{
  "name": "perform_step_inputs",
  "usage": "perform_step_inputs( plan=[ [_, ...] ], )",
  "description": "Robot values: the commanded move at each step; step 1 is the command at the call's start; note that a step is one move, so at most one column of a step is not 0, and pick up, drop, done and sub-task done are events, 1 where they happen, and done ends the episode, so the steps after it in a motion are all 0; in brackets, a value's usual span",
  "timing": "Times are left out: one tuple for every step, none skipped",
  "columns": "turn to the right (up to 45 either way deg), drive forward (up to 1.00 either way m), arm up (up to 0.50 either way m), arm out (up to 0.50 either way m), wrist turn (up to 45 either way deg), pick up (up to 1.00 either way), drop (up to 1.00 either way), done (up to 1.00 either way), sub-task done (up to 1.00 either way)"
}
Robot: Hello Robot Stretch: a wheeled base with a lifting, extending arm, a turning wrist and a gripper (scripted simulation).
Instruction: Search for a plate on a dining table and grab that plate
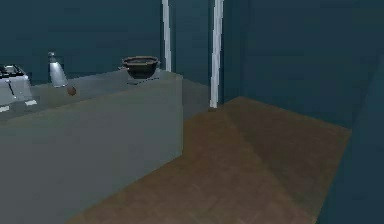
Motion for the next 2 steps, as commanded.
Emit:
perform_step_inputs(
  plan=[
    [6.0, 0.00, 0.00, 0.00, 0.0, 0.00, 0.00, 0.00, 0.00],
    [0.0, 1.00, 0.00, 0.00, 0.0, 0.00, 0.00, 0.00, 0.00]
  ],
)
